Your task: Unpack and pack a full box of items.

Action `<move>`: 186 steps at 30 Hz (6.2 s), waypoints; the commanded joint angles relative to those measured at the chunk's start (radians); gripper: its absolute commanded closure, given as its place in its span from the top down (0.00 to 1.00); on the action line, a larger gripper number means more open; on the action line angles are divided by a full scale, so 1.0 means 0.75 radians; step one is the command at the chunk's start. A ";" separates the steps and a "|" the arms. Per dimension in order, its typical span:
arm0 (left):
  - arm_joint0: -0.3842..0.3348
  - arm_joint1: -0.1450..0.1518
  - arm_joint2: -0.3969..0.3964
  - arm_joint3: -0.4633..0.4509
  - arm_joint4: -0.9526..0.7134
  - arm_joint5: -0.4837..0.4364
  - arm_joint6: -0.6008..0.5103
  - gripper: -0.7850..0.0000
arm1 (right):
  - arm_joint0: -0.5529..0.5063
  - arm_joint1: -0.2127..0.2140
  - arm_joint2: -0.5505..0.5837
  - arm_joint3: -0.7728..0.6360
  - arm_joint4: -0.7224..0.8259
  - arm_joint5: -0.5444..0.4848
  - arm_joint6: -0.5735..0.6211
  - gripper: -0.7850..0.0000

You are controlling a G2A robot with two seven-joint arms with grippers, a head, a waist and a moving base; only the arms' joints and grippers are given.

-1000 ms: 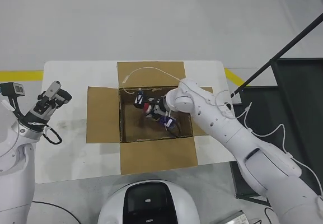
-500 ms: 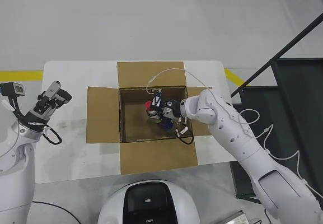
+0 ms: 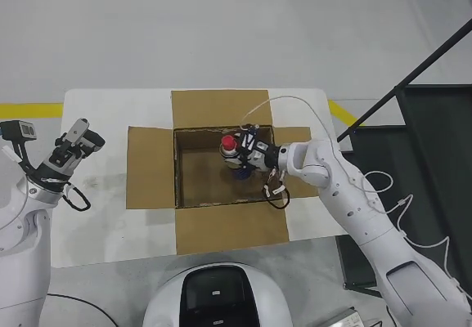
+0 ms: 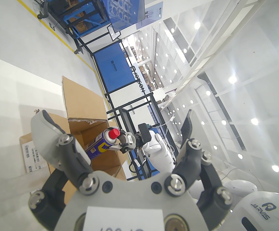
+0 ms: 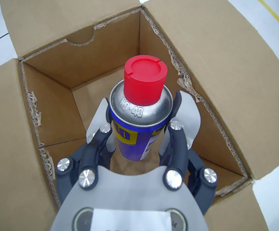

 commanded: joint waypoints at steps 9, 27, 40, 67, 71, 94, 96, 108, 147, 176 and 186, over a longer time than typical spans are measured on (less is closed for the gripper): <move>0.000 0.000 0.000 0.000 0.000 0.000 0.000 1.00 | 0.129 -0.054 -0.146 0.211 0.044 0.037 -0.023 0.00; 0.000 0.000 0.000 0.000 0.000 0.000 0.000 1.00 | -0.213 0.063 0.203 -0.287 -0.123 -0.068 -0.201 0.00; 0.000 0.000 0.000 0.000 0.000 0.000 0.000 1.00 | -0.576 0.127 0.521 -0.585 -0.037 -0.086 -0.236 0.00; 0.000 0.000 0.000 0.000 0.000 0.000 0.000 1.00 | -0.599 0.132 0.547 -0.581 0.011 -0.111 -0.263 0.00; 0.000 0.000 0.000 0.000 0.000 0.000 0.000 1.00 | -0.660 0.151 0.657 -0.602 0.068 -0.235 -0.319 0.00; 0.000 0.000 0.000 0.000 0.000 0.000 0.000 1.00 | -1.185 0.171 1.241 -0.297 -0.098 -0.335 -1.182 0.00; 0.000 0.000 0.000 0.000 0.000 0.000 0.000 1.00 | -1.196 0.167 1.237 -0.252 -0.115 -0.321 -1.246 0.00; 0.000 0.000 0.000 0.000 0.000 0.000 0.000 1.00 | -1.204 0.159 1.198 -0.210 -0.211 -0.274 -1.327 0.00; 0.000 0.000 0.000 0.000 0.000 0.000 0.000 1.00 | -0.995 0.108 0.893 0.327 -0.414 0.121 -1.613 0.00; 0.000 0.000 0.000 0.000 0.000 0.000 0.000 1.00 | -0.923 0.099 0.775 0.536 -0.510 0.244 -1.819 1.00; 0.000 0.000 0.000 0.000 0.000 0.000 0.000 1.00 | -1.031 0.120 0.796 0.501 -0.542 0.130 -1.895 1.00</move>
